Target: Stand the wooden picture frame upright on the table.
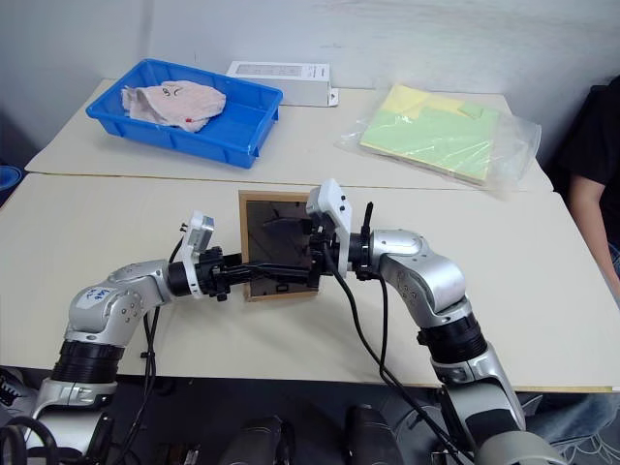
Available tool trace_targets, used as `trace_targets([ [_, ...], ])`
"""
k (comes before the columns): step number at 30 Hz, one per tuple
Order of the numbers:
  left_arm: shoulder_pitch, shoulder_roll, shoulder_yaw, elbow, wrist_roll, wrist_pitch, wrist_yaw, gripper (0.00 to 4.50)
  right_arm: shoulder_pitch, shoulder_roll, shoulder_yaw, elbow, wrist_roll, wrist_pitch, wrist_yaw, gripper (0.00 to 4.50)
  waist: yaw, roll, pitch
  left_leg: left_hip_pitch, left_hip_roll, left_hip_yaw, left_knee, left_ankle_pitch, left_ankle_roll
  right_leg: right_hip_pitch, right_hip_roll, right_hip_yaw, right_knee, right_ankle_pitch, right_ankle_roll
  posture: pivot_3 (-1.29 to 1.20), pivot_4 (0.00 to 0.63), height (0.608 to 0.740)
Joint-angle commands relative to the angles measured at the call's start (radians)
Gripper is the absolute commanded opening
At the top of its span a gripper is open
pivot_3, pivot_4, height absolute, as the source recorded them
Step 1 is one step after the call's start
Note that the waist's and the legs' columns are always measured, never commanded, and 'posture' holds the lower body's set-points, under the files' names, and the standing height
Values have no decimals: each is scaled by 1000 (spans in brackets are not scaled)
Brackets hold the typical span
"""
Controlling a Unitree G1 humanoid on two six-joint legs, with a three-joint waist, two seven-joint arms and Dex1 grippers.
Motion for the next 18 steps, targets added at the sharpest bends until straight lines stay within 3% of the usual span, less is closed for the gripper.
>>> trace_targets([
  [1, 22, 6, -8, -41, 12, -5, -10, 1299, 25, -56, -66, -66, 68, 19, 59, 4462, 1, 0, 0, 0, 0, -1, 0, 0, 0, 0, 0, 0, 0, 0, 0, 0, 150, 740],
  [10, 21, 4, -9, -45, 13, -4, -11, 1299, 7, -39, -63, 28, 3, -11, 20, 4462, -4, 0, 0, 0, 0, 0, 0, 0, 0, 0, 0, 0, 0, 0, 0, 0, 150, 740],
  [18, 2, 15, -12, -39, -9, 47, -24, 1299, 38, -36, -38, -55, 36, -19, 88, 4462, 1, 0, 0, 0, 0, -1, 0, 0, 1, 0, -1, 0, 0, 0, 0, 0, 150, 740],
])
